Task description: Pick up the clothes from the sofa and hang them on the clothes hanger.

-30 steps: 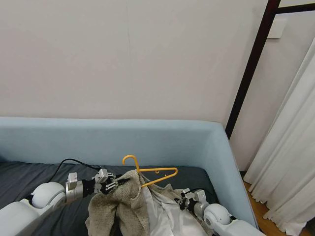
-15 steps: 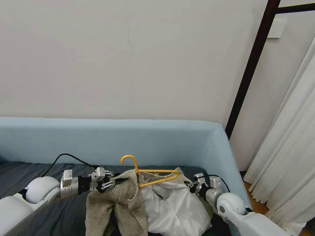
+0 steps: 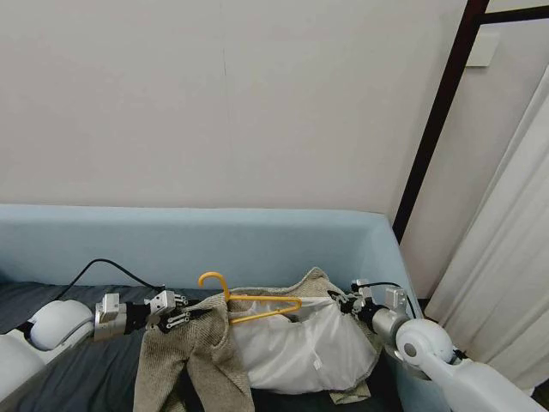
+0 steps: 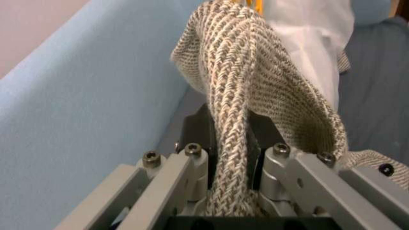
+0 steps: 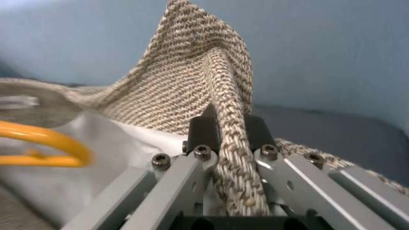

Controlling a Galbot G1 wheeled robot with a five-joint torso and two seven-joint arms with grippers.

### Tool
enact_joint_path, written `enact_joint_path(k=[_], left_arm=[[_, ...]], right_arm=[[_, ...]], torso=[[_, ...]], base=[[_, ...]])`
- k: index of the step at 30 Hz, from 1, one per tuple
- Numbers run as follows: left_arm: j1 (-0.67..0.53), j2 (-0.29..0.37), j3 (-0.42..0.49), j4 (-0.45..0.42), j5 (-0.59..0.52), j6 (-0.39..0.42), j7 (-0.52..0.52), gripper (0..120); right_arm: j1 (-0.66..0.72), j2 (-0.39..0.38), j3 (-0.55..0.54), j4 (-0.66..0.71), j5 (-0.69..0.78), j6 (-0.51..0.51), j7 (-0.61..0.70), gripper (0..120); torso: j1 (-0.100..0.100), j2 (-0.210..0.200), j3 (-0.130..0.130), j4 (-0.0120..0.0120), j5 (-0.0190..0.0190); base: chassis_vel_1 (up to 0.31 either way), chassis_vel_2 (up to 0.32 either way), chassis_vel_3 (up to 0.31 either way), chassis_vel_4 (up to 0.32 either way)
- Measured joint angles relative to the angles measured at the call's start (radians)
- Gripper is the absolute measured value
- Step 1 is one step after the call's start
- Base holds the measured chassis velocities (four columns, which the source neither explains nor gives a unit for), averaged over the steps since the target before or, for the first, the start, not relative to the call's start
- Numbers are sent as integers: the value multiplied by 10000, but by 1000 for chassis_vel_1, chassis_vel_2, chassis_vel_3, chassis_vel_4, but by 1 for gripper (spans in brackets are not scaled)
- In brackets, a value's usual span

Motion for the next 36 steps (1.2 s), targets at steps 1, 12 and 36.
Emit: enact_joint_path(k=[1,12,36], left_arm=[[-191,-77,210,1,157,124,-157,10],[-2086,-849,2358,265,241,619,-726,10],[-4448,-2326,4517,387,-1383,1652,-2847,10]], right_arm=[[-68,-153,75,478,169,-51,83,3],[119,-919,318,2469,1175,-330,738,3],[-602,-1628,867,4572,1440,-279,1205,3]], torso=[[0,0,0,1,0],[0,0,1,-3,-1],[0,-1,1,-2,-1]], base=[[0,0,0,0],[0,0,0,0],[0,0,0,0]])
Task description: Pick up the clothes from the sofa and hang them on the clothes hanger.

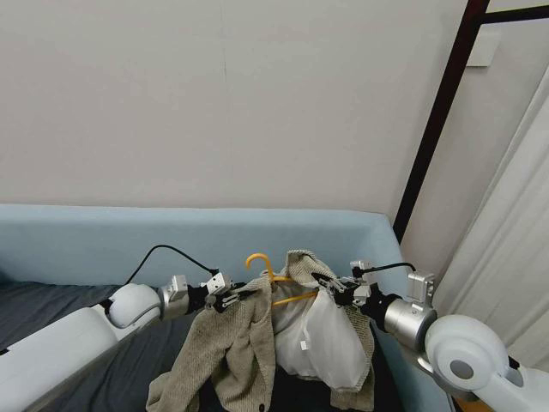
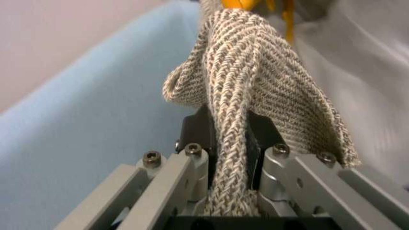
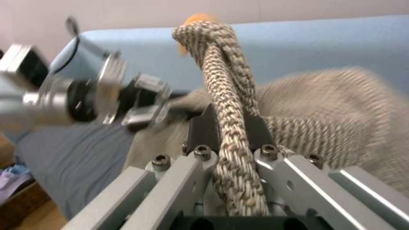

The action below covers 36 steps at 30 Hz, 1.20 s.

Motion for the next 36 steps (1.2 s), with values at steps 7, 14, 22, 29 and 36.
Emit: enact_joint_path(k=[7,14,22,29,36], left_arm=[[-824,-23,69,189,-809,154,-556,10],[-1086,275,-133,-30,-1240,232,-678,10],[-1475,572,-186,-304,-1620,211,-638,10],[-1375,696,-292,-553,-1694,85,-639,10],[-1303,773,-585,-591,-1687,-60,-682,10]], right_arm=[[-527,-9,76,641,-261,163,-14,3],[-761,204,-381,765,-1069,386,-44,3],[-868,585,-607,251,-1838,618,-11,3],[-567,754,-759,12,-1936,888,170,3],[-1129,435,-677,336,-3580,1180,-369,28]], torso=[[0,0,-1,4,0],[0,0,-1,3,-1],[0,0,-1,2,1],[0,0,0,3,-2],[-1,0,-1,3,-1]], base=[[0,0,0,0],[0,0,0,0],[0,0,0,0],[0,0,0,0],[0,0,0,0]])
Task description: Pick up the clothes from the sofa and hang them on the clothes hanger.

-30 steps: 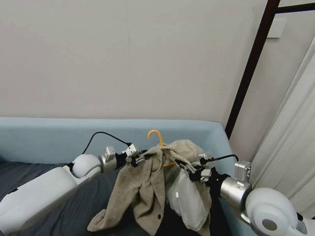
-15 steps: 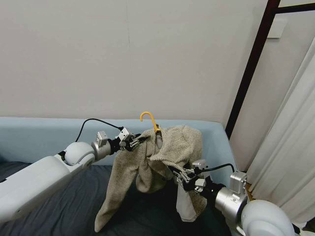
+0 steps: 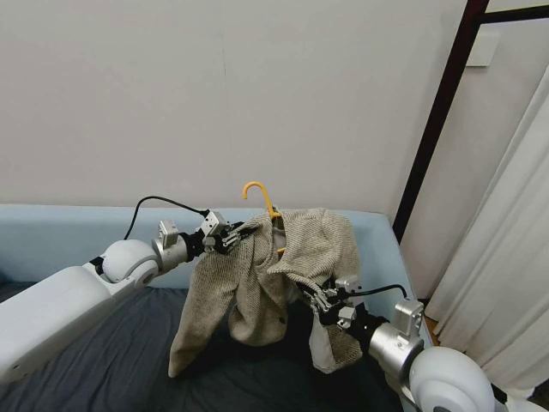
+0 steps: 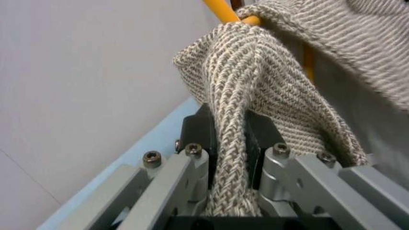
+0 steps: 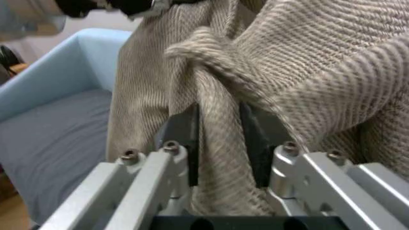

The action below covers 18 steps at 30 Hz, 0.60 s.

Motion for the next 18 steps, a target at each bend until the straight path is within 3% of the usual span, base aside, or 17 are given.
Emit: enact_joint_path(k=[7,18], left_arm=[[-284,91,-38,-12,49,-96,-26,10],[-171,171,-96,-296,264,-222,-75,8]], right_arm=[[-575,-218,169,203,-2357,413,-368,55],[-472,-146,172,21,-2787,657,3,90]], torso=[[0,0,0,-3,2],[0,0,0,-1,2]], base=[[0,0,0,0],[0,0,0,0]])
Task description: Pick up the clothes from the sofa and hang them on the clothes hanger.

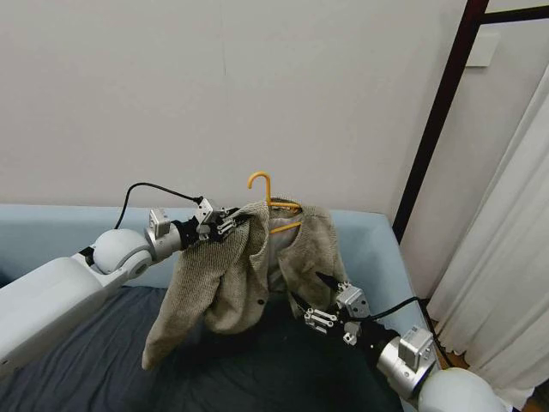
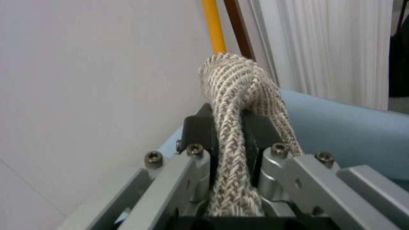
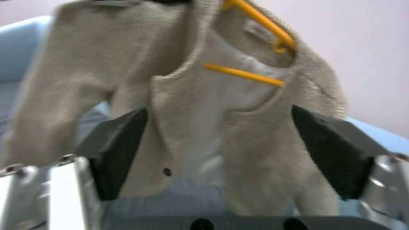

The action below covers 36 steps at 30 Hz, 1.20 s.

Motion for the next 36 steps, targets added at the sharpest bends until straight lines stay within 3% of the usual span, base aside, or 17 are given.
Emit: enact_joint_path(k=[3,8,20,36], left_arm=[[67,-134,-11,-80,-6,-126,-66,8],[271,-176,-160,-341,-114,-364,-171,8],[960,-238,-603,-708,-223,-603,-204,8],[1889,-69,-1386,-1551,-461,-700,-556,8]], right_arm=[[425,99,-4,-347,970,-195,626,100],[1296,350,3,-932,2993,-536,1639,100],[2131,774,-79,-1463,4831,-912,2672,100],[4104,1830,-1368,-2209,6304,-1242,4702,95]], torso=[[0,0,0,1,-1],[0,0,0,1,0],[0,0,0,-1,0],[0,0,1,1,-1]], base=[[0,0,0,0],[0,0,0,0],[0,0,0,0],[0,0,0,0]])
